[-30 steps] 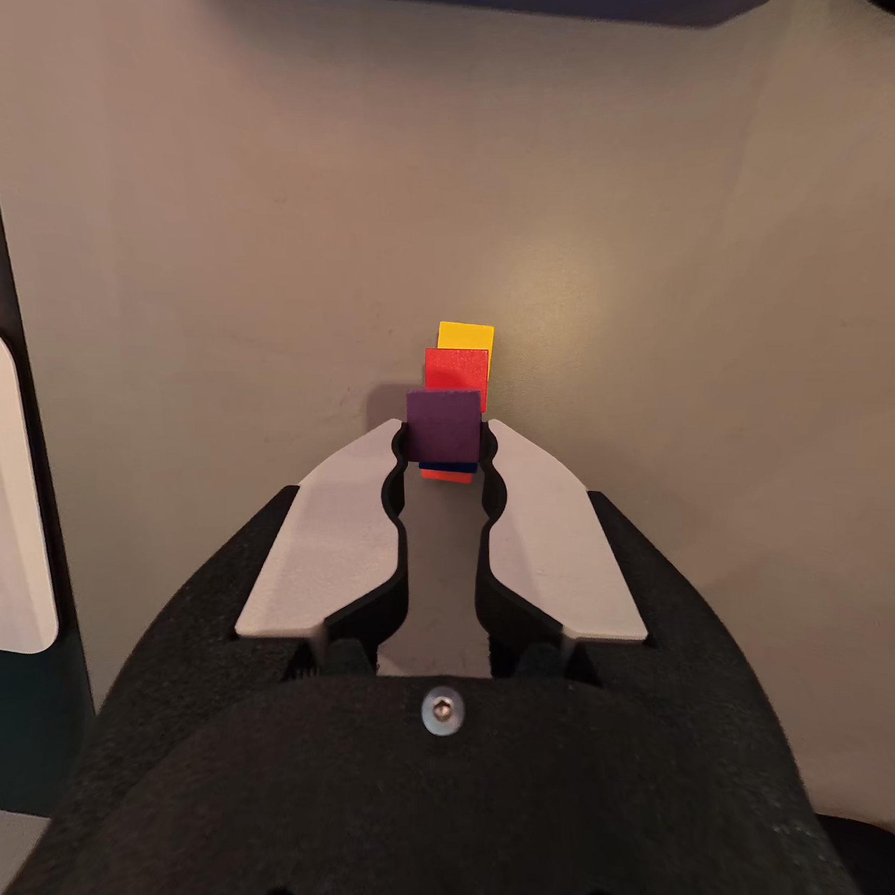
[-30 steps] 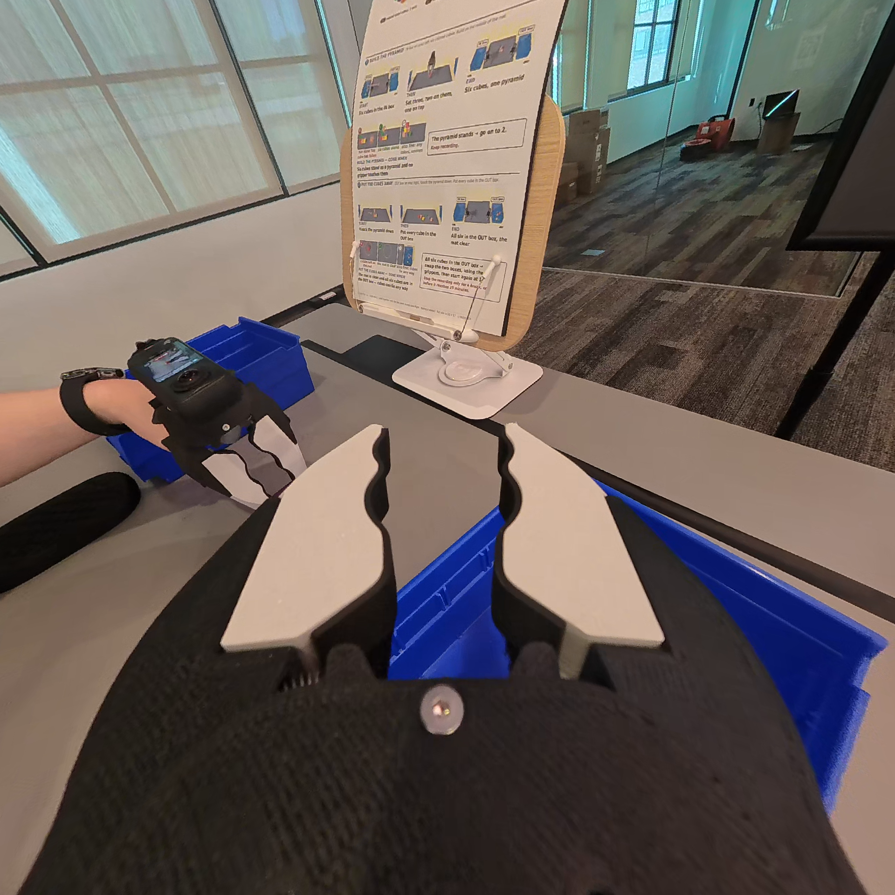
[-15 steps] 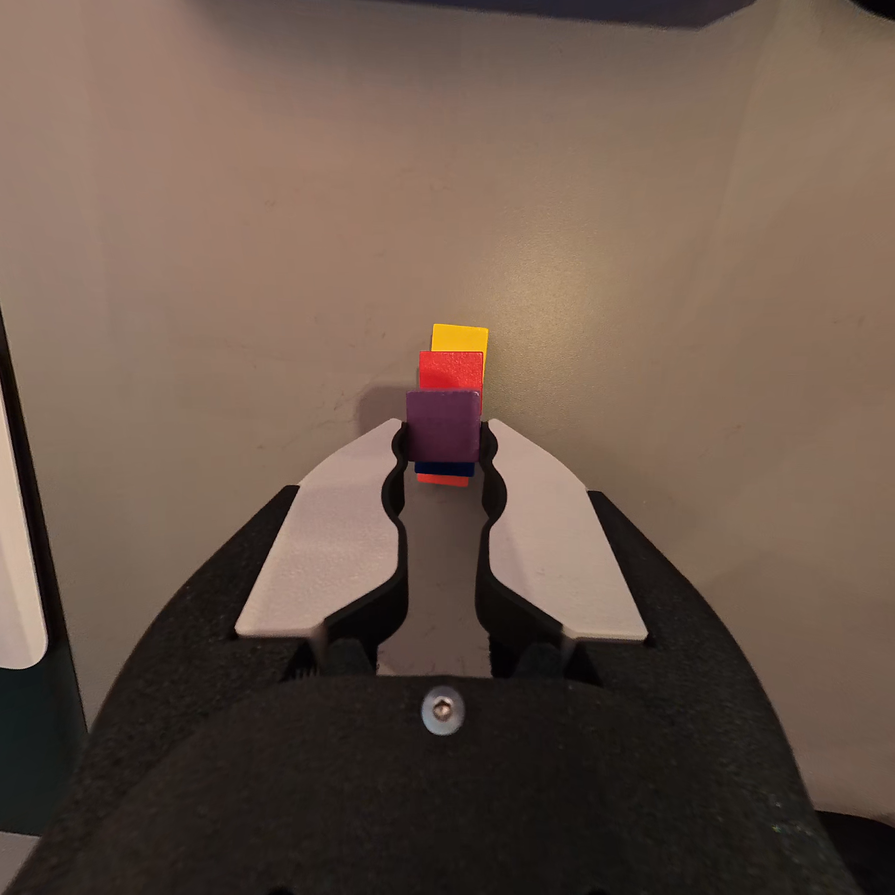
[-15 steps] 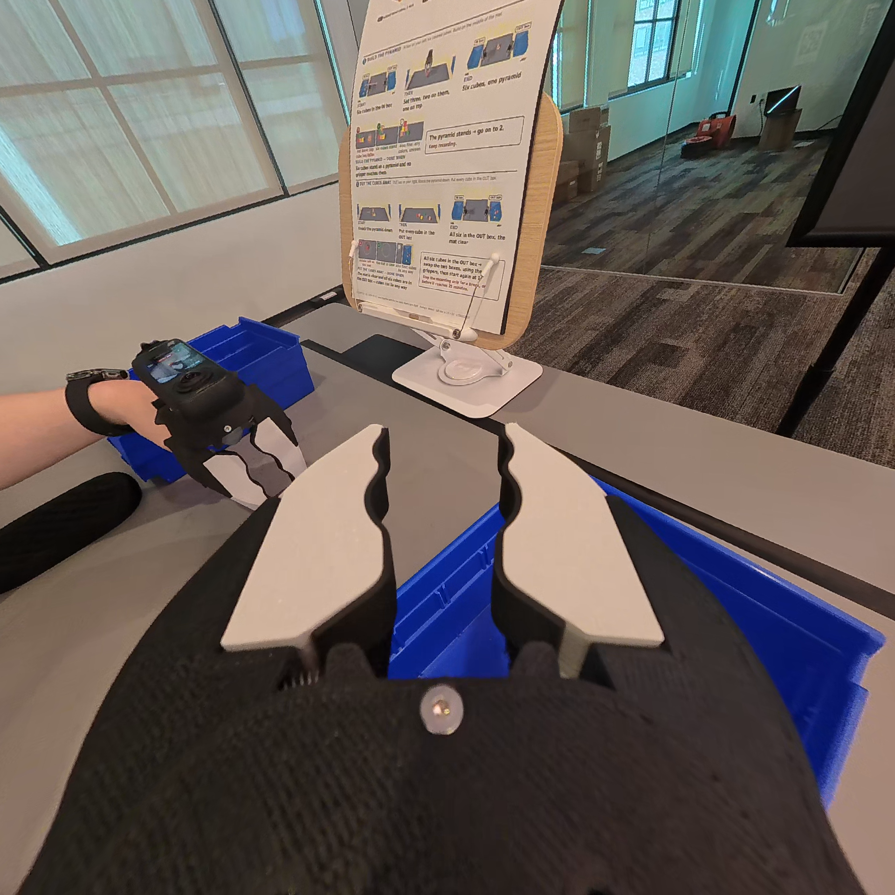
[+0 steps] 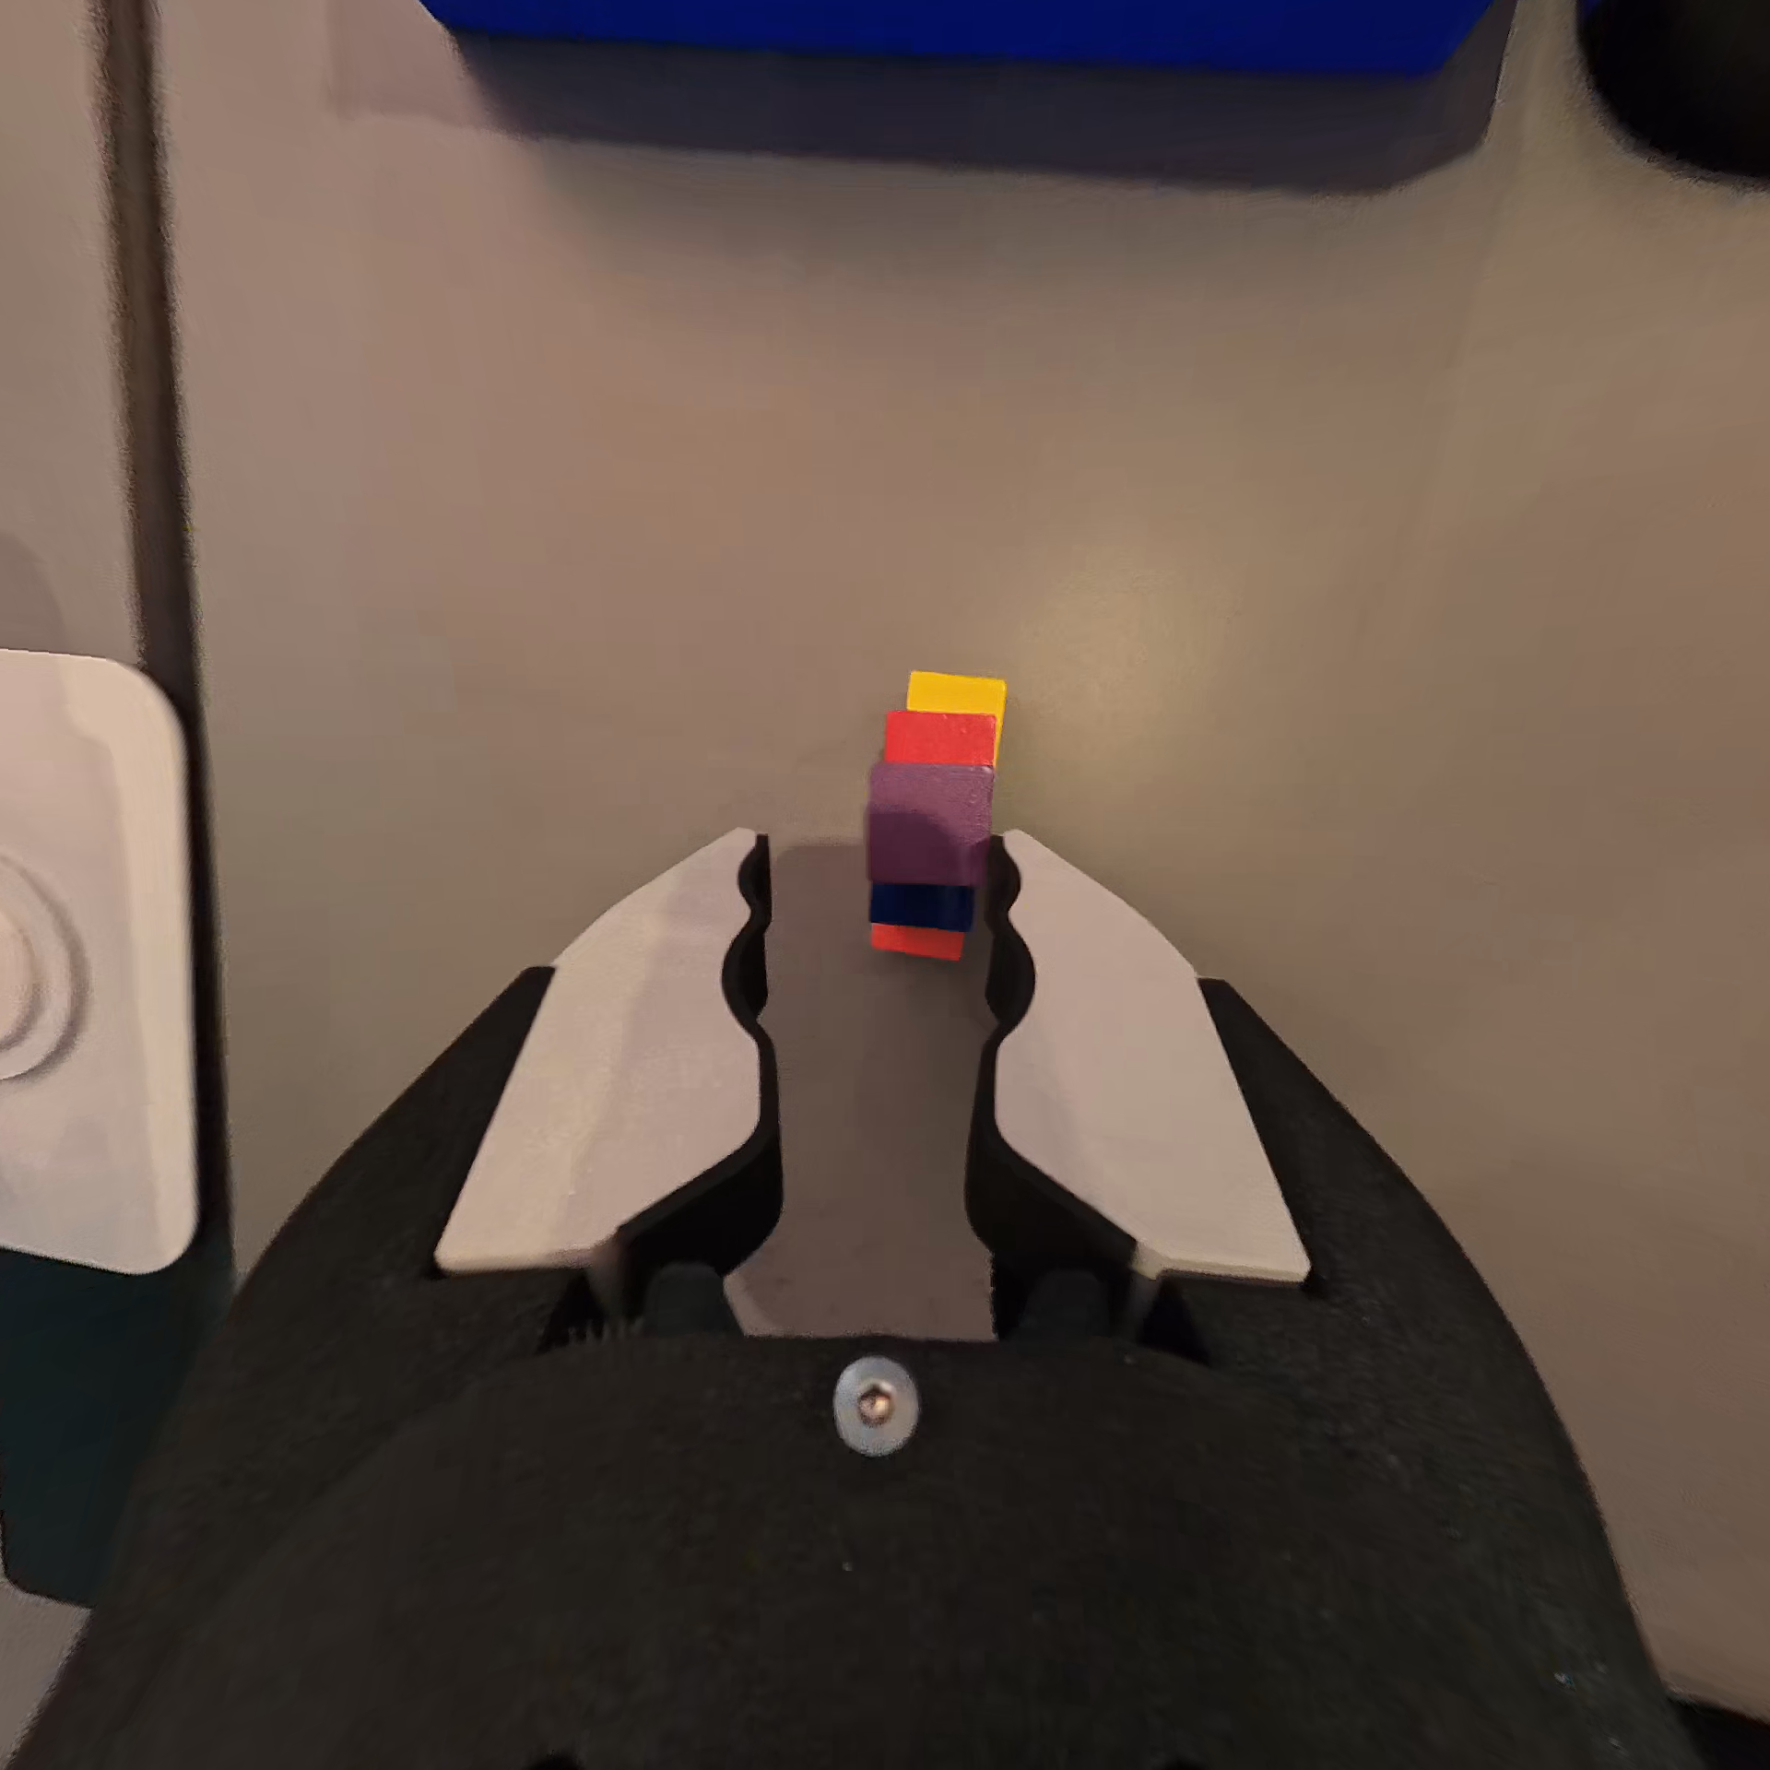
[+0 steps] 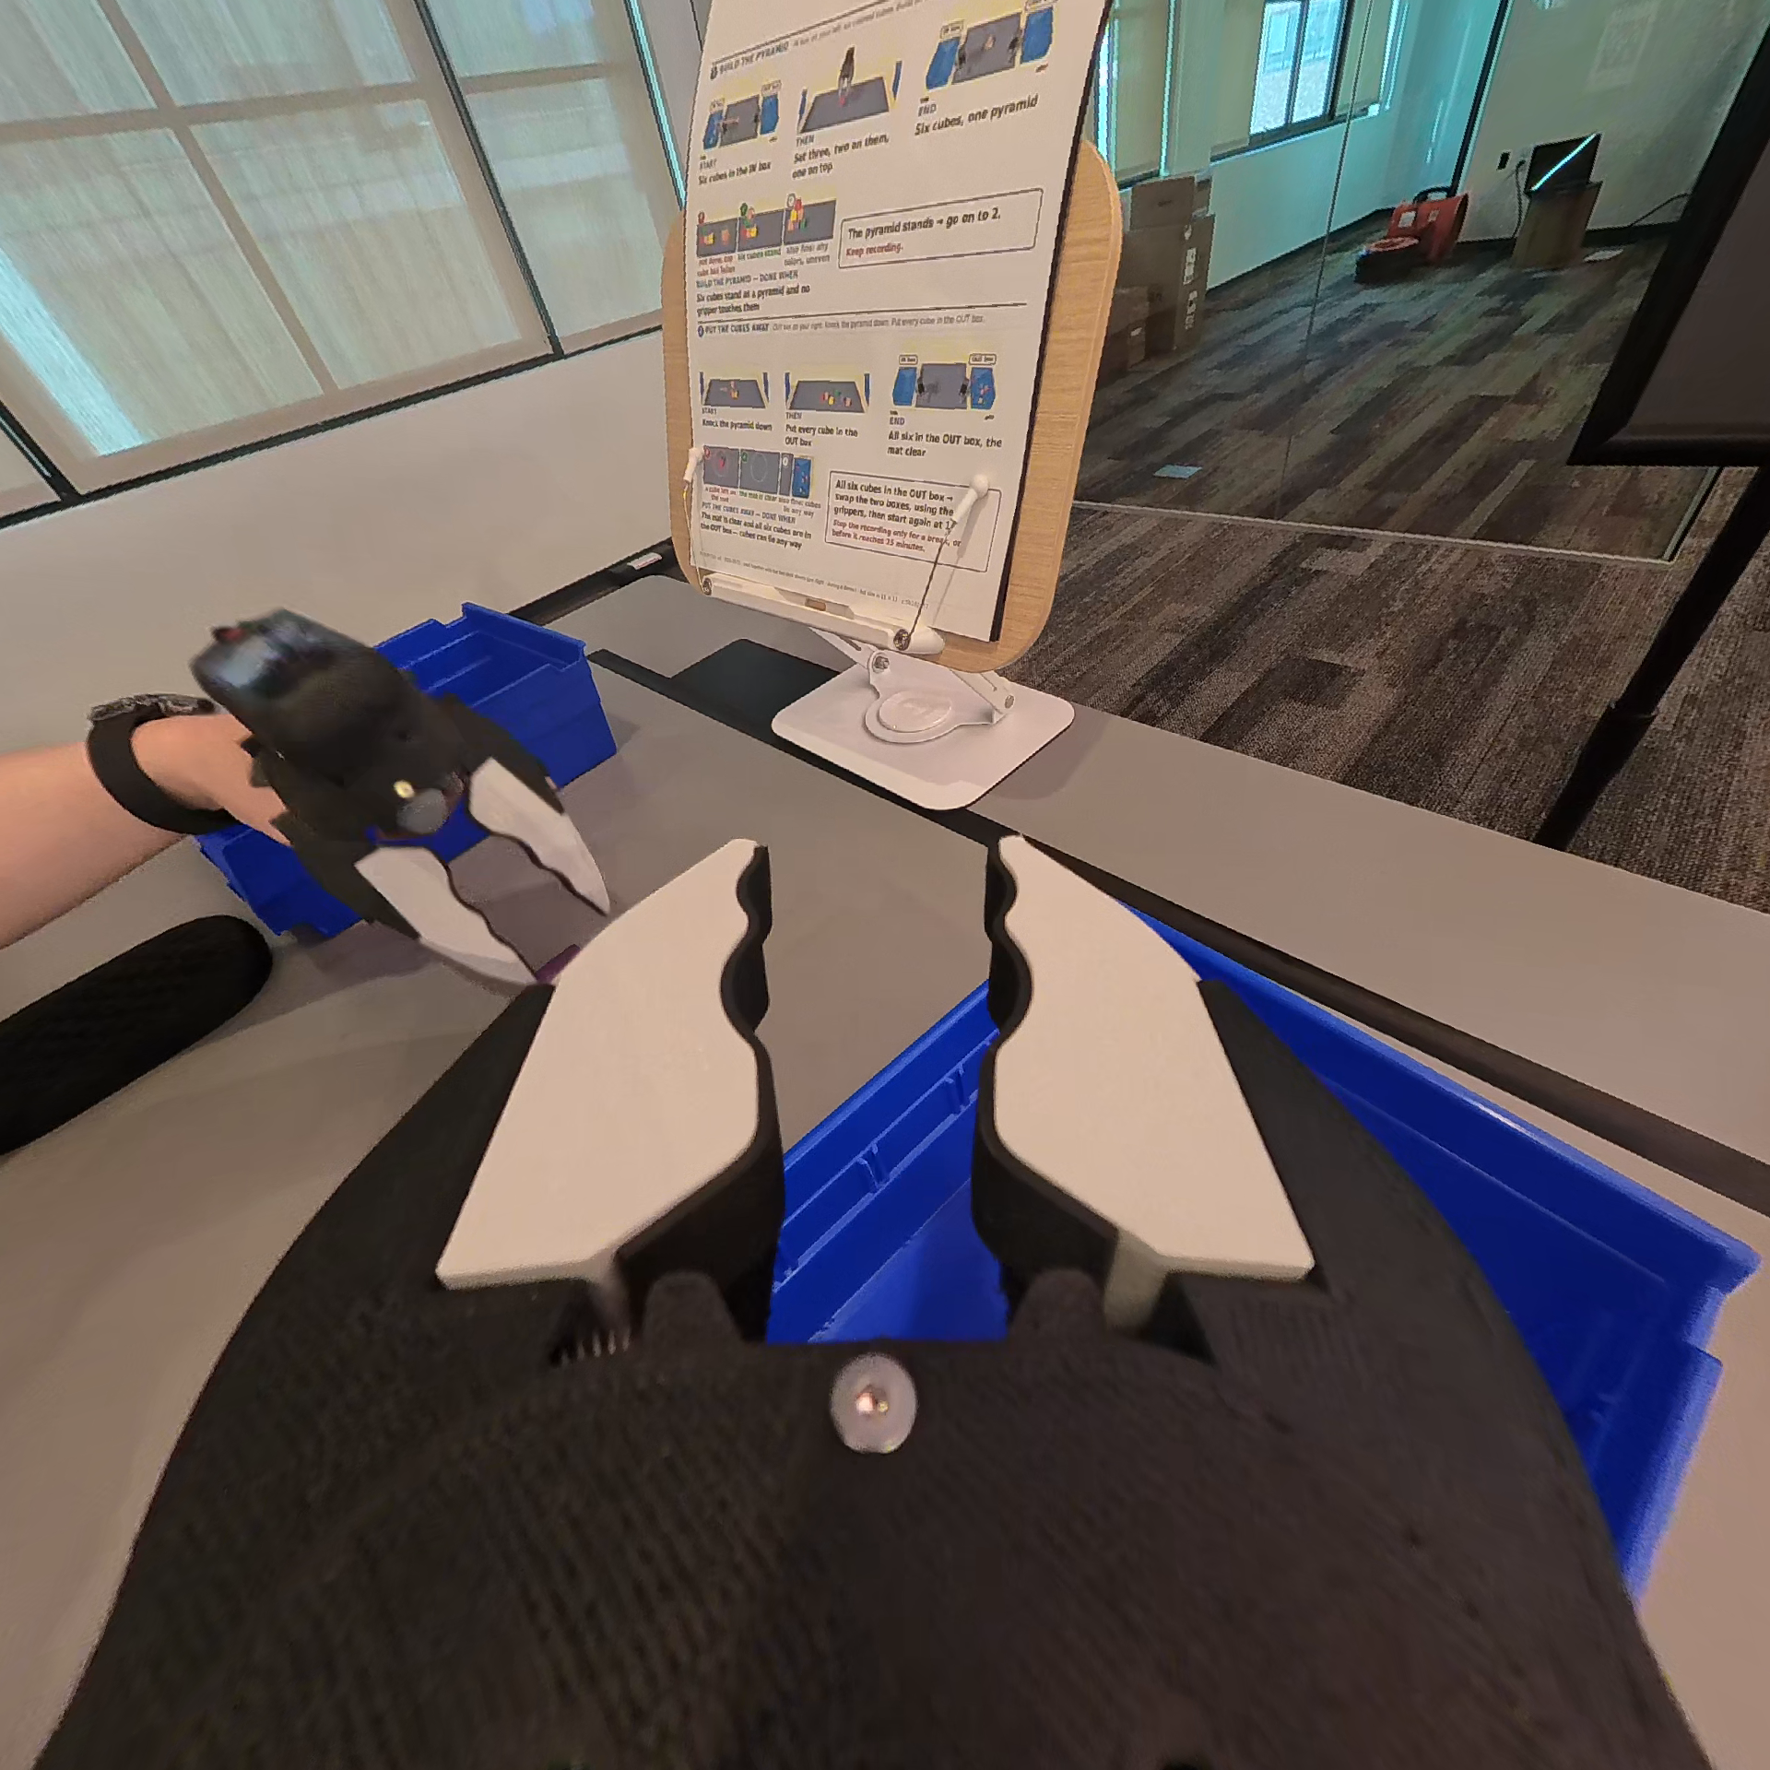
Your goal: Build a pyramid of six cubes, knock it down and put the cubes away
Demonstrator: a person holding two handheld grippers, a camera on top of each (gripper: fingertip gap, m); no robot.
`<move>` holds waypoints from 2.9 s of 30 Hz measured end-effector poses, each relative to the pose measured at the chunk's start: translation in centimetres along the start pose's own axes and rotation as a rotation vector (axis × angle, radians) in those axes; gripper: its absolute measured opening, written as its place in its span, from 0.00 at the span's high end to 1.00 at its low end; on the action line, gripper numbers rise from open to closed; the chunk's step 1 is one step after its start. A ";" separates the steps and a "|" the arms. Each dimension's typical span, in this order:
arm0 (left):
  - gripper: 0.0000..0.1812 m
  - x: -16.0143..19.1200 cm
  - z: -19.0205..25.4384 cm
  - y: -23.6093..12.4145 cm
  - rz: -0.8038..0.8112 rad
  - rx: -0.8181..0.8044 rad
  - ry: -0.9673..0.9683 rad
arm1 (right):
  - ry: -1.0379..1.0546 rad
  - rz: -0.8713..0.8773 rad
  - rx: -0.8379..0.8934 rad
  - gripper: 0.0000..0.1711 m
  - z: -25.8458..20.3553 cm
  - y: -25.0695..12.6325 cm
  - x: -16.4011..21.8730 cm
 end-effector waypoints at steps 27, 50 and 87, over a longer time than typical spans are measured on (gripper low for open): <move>0.62 2.5 -1.1 -24.0 1.113 -0.267 -0.380 | -0.409 -0.305 -0.391 0.72 -18.1 10.9 2.2; 0.77 4.7 -1.4 -26.8 1.125 -0.382 -0.406 | -0.850 -1.055 -0.755 0.99 -23.4 13.2 21.3; 0.77 4.8 -2.2 -25.3 1.063 -0.342 -0.439 | -0.871 -0.811 -0.392 0.99 -18.3 21.5 17.0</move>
Point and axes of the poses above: each gripper's, where its closed fingertips meet, y out along the fingers, x out of its underside, z = x × y across the jaws, the point moved 1 cm from there along -y, back along the fingers, and after that the axes turned 10 degrees about -y, right-handed, at the moved point
